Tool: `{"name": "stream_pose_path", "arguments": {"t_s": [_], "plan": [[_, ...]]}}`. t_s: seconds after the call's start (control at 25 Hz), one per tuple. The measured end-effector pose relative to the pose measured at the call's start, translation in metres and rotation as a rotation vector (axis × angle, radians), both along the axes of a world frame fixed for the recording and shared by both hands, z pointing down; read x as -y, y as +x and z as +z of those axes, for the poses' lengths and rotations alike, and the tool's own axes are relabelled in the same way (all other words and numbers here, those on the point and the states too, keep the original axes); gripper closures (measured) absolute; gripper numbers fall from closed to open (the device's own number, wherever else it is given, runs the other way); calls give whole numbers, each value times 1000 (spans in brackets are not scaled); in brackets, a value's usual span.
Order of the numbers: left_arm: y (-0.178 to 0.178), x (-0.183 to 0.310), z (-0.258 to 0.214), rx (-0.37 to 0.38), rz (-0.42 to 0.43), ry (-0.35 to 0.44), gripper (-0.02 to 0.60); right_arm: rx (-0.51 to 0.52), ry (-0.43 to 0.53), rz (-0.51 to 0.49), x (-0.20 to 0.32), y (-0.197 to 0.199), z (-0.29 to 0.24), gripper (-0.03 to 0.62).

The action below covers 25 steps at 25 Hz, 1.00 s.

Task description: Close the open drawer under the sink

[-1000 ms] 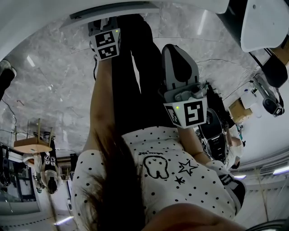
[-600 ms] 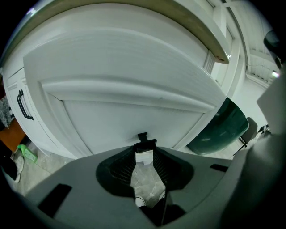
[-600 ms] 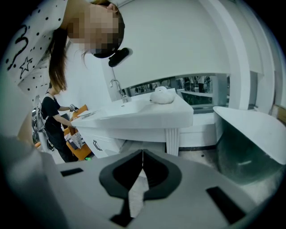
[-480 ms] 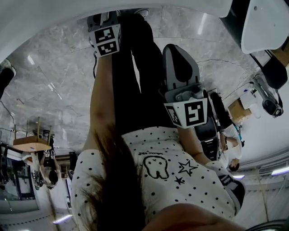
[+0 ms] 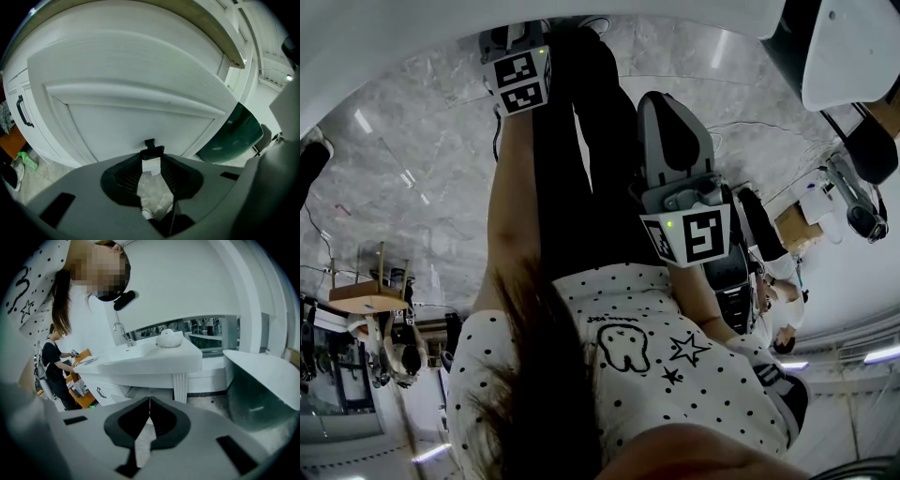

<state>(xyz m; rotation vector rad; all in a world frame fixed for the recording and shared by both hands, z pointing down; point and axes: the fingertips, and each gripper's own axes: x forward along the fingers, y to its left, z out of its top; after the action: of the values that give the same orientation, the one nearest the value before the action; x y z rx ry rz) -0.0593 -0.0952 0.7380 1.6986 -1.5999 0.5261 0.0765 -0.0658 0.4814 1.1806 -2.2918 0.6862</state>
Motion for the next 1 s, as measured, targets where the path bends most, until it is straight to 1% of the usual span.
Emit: {"name": "stream_pose_path", "arguments": {"t_s": [0.28,1.0], "plan": [[-2,4,4,9,7,7,463,3,-8,3,-1,-3,5,579],[-2,9,4,0,9,13,463,-2,-13,13,0,-4,6,579]]}}
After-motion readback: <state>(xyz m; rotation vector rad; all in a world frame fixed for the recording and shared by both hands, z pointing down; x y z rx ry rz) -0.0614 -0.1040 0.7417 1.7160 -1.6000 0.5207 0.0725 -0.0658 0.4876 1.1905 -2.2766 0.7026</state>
